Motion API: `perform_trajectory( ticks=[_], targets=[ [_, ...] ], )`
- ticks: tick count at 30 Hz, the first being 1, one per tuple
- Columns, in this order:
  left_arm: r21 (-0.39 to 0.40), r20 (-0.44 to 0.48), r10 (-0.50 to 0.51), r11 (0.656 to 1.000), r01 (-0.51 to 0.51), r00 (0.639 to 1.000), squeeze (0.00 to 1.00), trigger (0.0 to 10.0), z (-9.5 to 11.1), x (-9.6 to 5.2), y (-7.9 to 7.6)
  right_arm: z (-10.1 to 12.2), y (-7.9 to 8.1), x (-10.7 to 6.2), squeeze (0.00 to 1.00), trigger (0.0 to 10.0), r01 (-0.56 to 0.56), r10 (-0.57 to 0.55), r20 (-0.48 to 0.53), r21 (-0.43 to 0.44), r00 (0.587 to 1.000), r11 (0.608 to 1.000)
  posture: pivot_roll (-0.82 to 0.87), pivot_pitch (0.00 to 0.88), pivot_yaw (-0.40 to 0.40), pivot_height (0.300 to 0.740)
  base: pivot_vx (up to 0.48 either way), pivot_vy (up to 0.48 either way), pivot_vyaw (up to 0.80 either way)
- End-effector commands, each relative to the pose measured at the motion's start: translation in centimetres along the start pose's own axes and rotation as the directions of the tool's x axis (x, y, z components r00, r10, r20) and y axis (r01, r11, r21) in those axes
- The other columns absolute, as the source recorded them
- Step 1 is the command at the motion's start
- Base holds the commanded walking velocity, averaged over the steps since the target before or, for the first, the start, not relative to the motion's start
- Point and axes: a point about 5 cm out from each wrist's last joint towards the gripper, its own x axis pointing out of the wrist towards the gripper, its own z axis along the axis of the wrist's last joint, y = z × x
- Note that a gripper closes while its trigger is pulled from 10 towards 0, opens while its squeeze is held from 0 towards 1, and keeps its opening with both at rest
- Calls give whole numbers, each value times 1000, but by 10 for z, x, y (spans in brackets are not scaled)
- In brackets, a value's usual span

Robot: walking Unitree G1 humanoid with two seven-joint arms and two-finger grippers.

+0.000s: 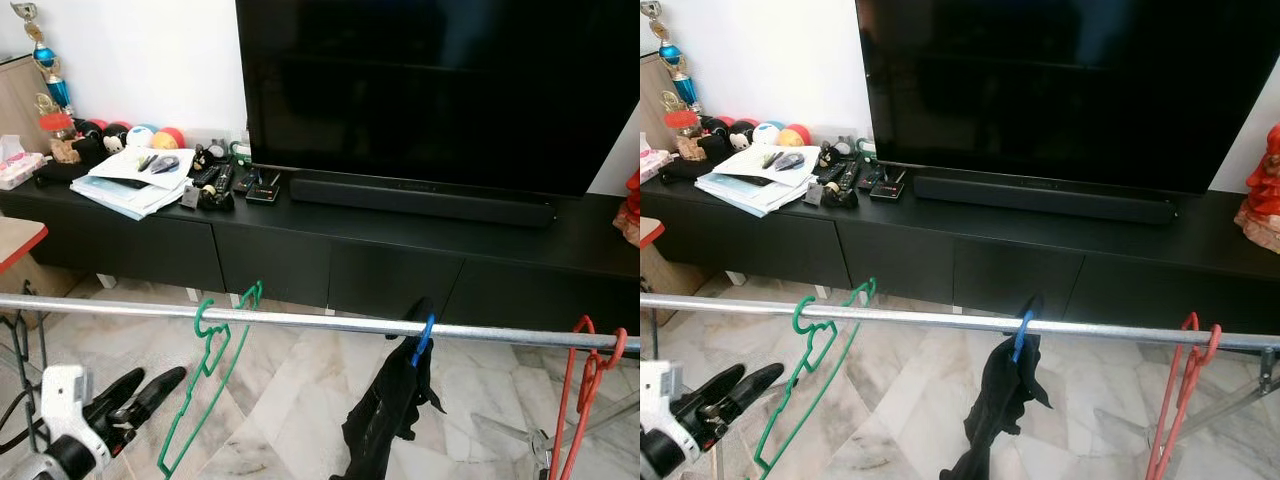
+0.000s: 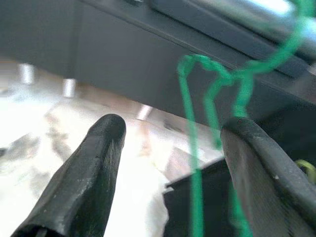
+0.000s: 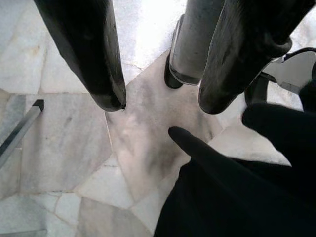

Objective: Hang hanger

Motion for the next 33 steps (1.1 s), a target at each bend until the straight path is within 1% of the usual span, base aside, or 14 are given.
perform_trajectory(
  ticks=[1, 3, 6, 9, 13, 14, 16, 17, 19, 20, 22, 23, 27, 33],
  targets=[
    [23, -9, 101, 995, -101, 995, 0, 10000, -6, -5, 12, 0, 1, 0, 0, 10000, 0, 0, 4, -1, 1000, 1000, 115, 0, -9, 740, 0, 0, 0],
    [12, -15, 136, 991, -136, 991, 0, 10000, -10, -6, 16, 1, 1, 0, 0, 10000, -1, 1, 7, -1, 1000, 1000, 115, 0, -9, 740, 0, 0, 0],
    [44, -53, 166, 985, -164, 985, 0, 10000, -19, -7, 20, 1, 1, 0, 0, 10000, -2, 2, 11, -2, 1000, 1000, 115, 0, -10, 740, 0, 0, 0],
    [98, -100, 268, 961, -258, 958, 0, 10000, -39, -7, 29, 3, 2, 1, 0, 10000, -2, 3, 16, -2, 1000, 1000, 112, 0, -9, 740, 0, 0, 0],
    [153, -167, 429, 901, -407, 888, 0, 10000, -60, -11, 47, 4, 3, 1, 0, 10000, -3, 3, 17, -1, 1000, 1000, 112, 0, -9, 740, 0, 0, 0],
    [218, -246, 451, 888, -404, 858, 0, 10000, -75, -12, 48, 4, 4, 1, 0, 10000, -2, 2, 18, -1, 1000, 1000, 112, 0, -4, 740, 0, 0, 0],
    [286, -322, 439, 890, -356, 839, 0, 10000, -90, -14, 46, 5, 4, 2, 0, 10000, -1, 1, 19, 1, 1000, 1000, 107, 0, 1, 740, 0, 0, 0],
    [303, -343, 430, 892, -335, 835, 0, 10000, -94, -15, 45, 5, 5, 2, 0, 10000, -1, 1, 19, 2, 1000, 1000, 107, 0, 1, 740, 0, 0, 0],
    [343, -442, 408, 900, -270, 799, 0, 10000, -116, -18, 39, 5, 5, 2, 0, 10000, 6, -6, 22, 14, 1000, 1000, 98, 0, 12, 740, 0, 0, 0],
    [343, -442, 408, 900, -270, 799, 0, 10000, -116, -18, 39, 5, 5, 2, 0, 10000, 6, -6, 22, 14, 1000, 1000, 98, 0, 12, 740, 0, 0, 0],
    [356, -521, 406, 903, -240, 751, 0, 10000, -137, -20, 32, 5, 3, 2, 0, 10000, 28, -29, 18, 46, 999, 999, 96, 0, 20, 740, 0, 0, 0],
    [356, -521, 406, 903, -240, 751, 0, 10000, -137, -20, 32, 5, 3, 2, 0, 10000, 28, -29, 18, 46, 999, 999, 96, 0, 20, 740, 0, 0, 0],
    [378, -595, 401, 904, -198, 697, 0, 10000, -157, -20, 22, 3, -2, 2, 0, 10000, 77, -78, 1, 154, 997, 985, 86, 0, 30, 740, 0, 0, 0],
    [390, -602, 390, 905, -170, 697, 0, 10000, -161, -8, 12, 4, 0, 2, 0, 10000, 71, -73, 4, 154, 997, 985, 71, 0, 30, 740, 0, 0, 0]
  ],
)
